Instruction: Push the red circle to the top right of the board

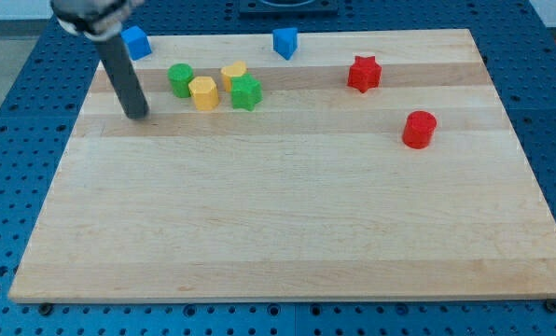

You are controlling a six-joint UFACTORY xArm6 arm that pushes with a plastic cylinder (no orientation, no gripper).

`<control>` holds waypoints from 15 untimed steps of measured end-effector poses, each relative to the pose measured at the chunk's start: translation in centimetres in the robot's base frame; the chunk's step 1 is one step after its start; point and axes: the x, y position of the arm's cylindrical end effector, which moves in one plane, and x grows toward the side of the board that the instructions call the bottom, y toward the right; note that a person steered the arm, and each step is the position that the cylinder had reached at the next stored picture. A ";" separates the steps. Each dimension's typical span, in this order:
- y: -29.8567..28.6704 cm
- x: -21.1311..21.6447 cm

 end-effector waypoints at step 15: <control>36.1 0.5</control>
